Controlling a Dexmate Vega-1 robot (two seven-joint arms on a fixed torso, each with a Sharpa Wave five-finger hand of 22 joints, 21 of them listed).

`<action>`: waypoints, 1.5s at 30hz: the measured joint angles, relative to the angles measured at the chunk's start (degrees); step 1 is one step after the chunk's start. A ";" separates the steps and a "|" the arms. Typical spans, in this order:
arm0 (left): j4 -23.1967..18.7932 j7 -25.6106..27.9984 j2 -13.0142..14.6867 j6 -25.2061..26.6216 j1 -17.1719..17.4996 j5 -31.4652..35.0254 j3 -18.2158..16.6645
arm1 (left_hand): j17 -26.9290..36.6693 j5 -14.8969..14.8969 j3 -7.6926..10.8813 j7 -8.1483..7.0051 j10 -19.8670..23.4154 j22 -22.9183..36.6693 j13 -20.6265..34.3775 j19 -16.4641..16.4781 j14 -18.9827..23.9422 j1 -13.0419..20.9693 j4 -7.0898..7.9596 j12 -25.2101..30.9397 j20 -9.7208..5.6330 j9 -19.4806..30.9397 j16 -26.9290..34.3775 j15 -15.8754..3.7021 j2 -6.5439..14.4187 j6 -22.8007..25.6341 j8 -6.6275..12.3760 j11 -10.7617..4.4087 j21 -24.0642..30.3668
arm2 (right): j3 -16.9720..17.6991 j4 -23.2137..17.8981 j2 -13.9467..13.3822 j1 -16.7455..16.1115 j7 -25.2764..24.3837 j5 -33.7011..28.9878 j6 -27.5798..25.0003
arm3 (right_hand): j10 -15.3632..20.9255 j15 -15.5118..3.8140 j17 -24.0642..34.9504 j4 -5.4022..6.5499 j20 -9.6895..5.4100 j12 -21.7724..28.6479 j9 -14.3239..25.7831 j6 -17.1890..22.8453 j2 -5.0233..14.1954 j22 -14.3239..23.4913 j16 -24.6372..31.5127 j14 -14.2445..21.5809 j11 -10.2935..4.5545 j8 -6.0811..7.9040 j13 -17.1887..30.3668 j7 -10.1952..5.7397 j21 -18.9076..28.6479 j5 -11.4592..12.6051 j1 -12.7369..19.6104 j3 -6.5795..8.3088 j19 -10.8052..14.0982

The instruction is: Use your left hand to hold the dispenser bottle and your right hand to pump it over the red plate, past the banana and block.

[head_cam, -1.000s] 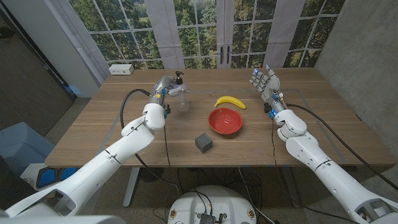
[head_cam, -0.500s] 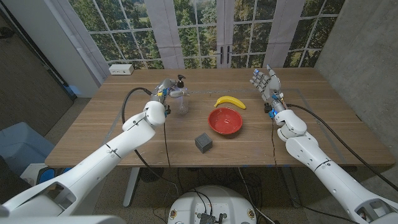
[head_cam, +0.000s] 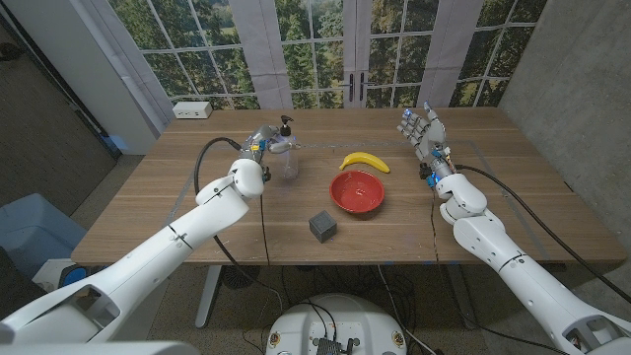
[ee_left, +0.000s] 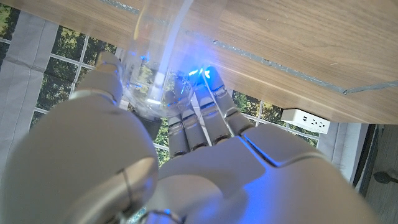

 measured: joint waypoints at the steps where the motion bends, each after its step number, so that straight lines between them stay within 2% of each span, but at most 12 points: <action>1: -0.19 -0.22 0.20 0.36 -0.18 -0.08 0.18 | -0.03 -0.16 -0.52 0.08 -1.47 0.00 -0.22 -0.97 -1.56 0.93 -0.11 -0.08 0.43 -0.02 -0.31 0.28 1.01 -1.27 -0.22 0.31 -0.71 | 0.01 0.00 0.01 -0.01 0.00 0.00 0.01 | 0.00 0.00 0.00 0.00 -0.01 0.00 0.00 0.00 0.00 0.00 0.00 0.00 0.00 0.00 0.00 0.00 0.00 0.00 0.00 0.00 -0.01; 6: -0.82 -1.85 0.84 2.14 -0.83 -0.51 0.77 | -1.17 -0.34 -2.63 0.39 -9.01 0.20 -1.02 -5.55 -8.60 0.57 -0.24 0.01 2.59 -0.66 -1.29 1.01 1.49 -8.02 -0.42 1.90 -4.22 | 0.04 0.05 0.05 -0.02 0.00 -0.01 0.15 | 0.00 0.00 0.00 -0.25 -0.02 0.00 0.00 0.00 0.00 0.00 0.00 0.00 0.00 0.00 0.00 0.00 0.00 0.00 0.00 -0.25 -0.01; 12: -1.41 -4.17 1.48 4.35 -1.70 -1.34 1.41 | -3.26 -0.59 -4.69 1.09 -17.04 0.03 -2.21 -11.07 -16.16 -2.94 0.12 0.05 4.48 -1.66 -2.06 1.39 -1.33 -16.77 -0.64 3.77 -8.85 | 0.05 0.19 0.12 0.02 0.00 -0.03 0.20 | 0.00 0.00 0.00 -0.25 -0.02 0.00 0.00 0.00 0.00 0.00 0.00 0.00 0.00 0.00 0.00 0.00 0.00 0.00 0.00 -0.25 -0.02; 16: -2.04 -5.34 2.53 5.15 -2.75 -2.27 1.95 | -5.26 -0.59 -5.97 1.70 -23.15 0.03 -3.40 -13.81 -21.52 -5.86 0.48 0.04 5.57 -2.71 -2.17 1.83 -1.82 -23.71 -0.87 5.00 -12.04 | 0.05 0.37 0.20 0.20 0.01 -0.09 0.32 | 0.00 0.02 0.00 -0.24 -0.02 0.00 0.00 0.00 0.00 0.00 0.00 0.02 0.00 0.00 0.00 0.00 0.00 0.00 0.00 -0.24 -0.02; 20: -2.13 -6.05 2.97 4.58 -2.80 -3.64 1.70 | -8.27 -0.99 -7.28 1.86 -31.91 0.03 -5.63 -18.06 -29.57 -9.62 0.83 0.04 6.84 -3.95 -2.28 5.05 -2.37 -31.88 -0.87 6.61 -17.14 | 0.02 0.54 0.29 0.39 0.03 -0.19 0.37 | 0.00 0.31 0.00 -0.24 -0.03 0.00 0.00 0.00 0.00 0.00 0.00 0.31 0.00 0.00 0.00 0.00 0.00 0.00 0.00 -0.24 -0.02; 22: -2.16 -6.49 3.30 3.52 -2.57 -4.66 0.95 | -9.47 -0.99 -8.03 1.90 -37.28 0.03 -7.07 -20.39 -34.50 -12.11 1.11 0.04 7.72 -4.30 -2.51 6.62 -2.54 -36.52 -0.87 8.04 -20.36 | -0.04 0.59 0.35 0.48 0.03 -0.29 0.38 | 0.00 0.31 0.00 -0.24 -0.03 0.00 0.00 0.00 0.00 0.00 0.00 0.31 0.00 0.00 0.00 0.00 0.00 0.00 0.00 -0.24 -0.02; 24: -2.16 -6.98 3.60 2.34 -2.20 -5.75 0.24 | -10.12 -0.99 -8.63 1.73 -41.85 0.14 -8.28 -21.05 -38.45 -14.28 1.38 0.04 8.37 -4.51 -2.51 7.91 -2.65 -37.94 -0.87 9.25 -23.10 | -0.09 0.62 0.39 0.56 0.00 -0.41 0.41 | 0.00 0.31 0.00 -0.24 -0.03 0.00 0.00 0.00 0.00 0.00 0.00 0.31 0.00 0.00 0.00 0.00 0.00 0.00 0.00 -0.24 -0.02; 25: -2.16 -7.45 3.86 1.41 -2.04 -6.59 -0.16 | -10.26 -0.99 -8.90 1.68 -42.82 0.19 -8.82 -21.13 -40.31 -15.36 1.51 0.04 8.73 -4.52 -2.51 8.48 -2.70 -38.33 -0.87 9.87 -24.40 | -0.13 0.64 0.42 0.61 -0.04 -0.54 0.43 | 0.00 0.31 0.00 -0.24 -0.03 0.00 0.00 0.00 0.00 0.00 0.00 0.31 0.00 0.00 0.00 0.00 0.00 0.00 0.00 -0.24 -0.02; 29: -1.51 -10.32 5.02 -2.42 -1.67 -10.27 -1.88 | -10.32 -0.98 -9.85 1.61 -43.65 0.19 -10.24 -21.17 -45.98 -18.72 1.98 0.04 9.74 -4.52 -2.51 10.31 -2.92 -38.40 -0.87 11.51 -28.73 | -0.31 0.81 0.54 0.86 -0.14 -0.80 0.44 | 0.00 0.31 0.01 -0.24 -0.03 0.00 0.00 -0.02 0.00 0.00 0.00 0.31 0.00 0.00 0.00 -0.02 0.00 0.00 0.00 -0.24 -0.02; 34: -0.03 -12.15 5.43 -7.98 -0.50 -13.71 -3.59 | -10.16 -0.46 -11.41 0.60 -43.57 0.42 -11.11 -21.08 -46.49 -22.94 3.23 0.04 10.27 -4.78 -2.51 10.63 -3.63 -38.45 -0.87 12.74 -32.20 | -0.47 1.03 0.68 1.15 -0.37 -1.01 0.44 | 0.00 0.31 0.00 -0.24 -0.03 0.00 0.00 -0.22 0.00 0.00 0.00 0.31 0.00 0.00 0.00 -0.22 0.00 0.00 0.00 -0.24 -0.02; 40: 2.36 -11.17 4.87 -18.02 2.21 -16.48 -6.33 | -10.16 0.79 -12.90 0.24 -43.57 0.46 -11.96 -21.23 -46.78 -27.29 4.72 0.04 11.04 -4.78 -2.51 10.93 -3.37 -38.69 -0.87 12.74 -37.97 | -0.62 1.38 0.87 1.42 -0.58 -1.22 0.41 | 0.00 0.30 0.01 -0.24 -0.03 0.00 0.00 -0.45 0.00 0.00 0.00 0.31 0.00 0.00 0.00 0.01 0.00 0.00 0.00 -0.24 -0.02; 45: 3.77 -7.71 3.68 -24.80 3.91 -16.47 -7.60 | -10.16 1.19 -13.22 -0.28 -43.77 0.73 -12.23 -21.23 -46.78 -28.71 5.04 0.03 11.03 -4.78 -2.72 10.93 -2.82 -38.61 -0.41 12.47 -40.66 | -0.71 1.61 0.96 1.60 -0.69 -1.25 0.23 | 0.00 0.30 0.01 -0.24 -0.03 0.00 0.00 -0.53 0.00 0.00 0.00 0.31 0.00 0.00 0.00 0.10 0.00 0.00 0.00 -0.24 -0.03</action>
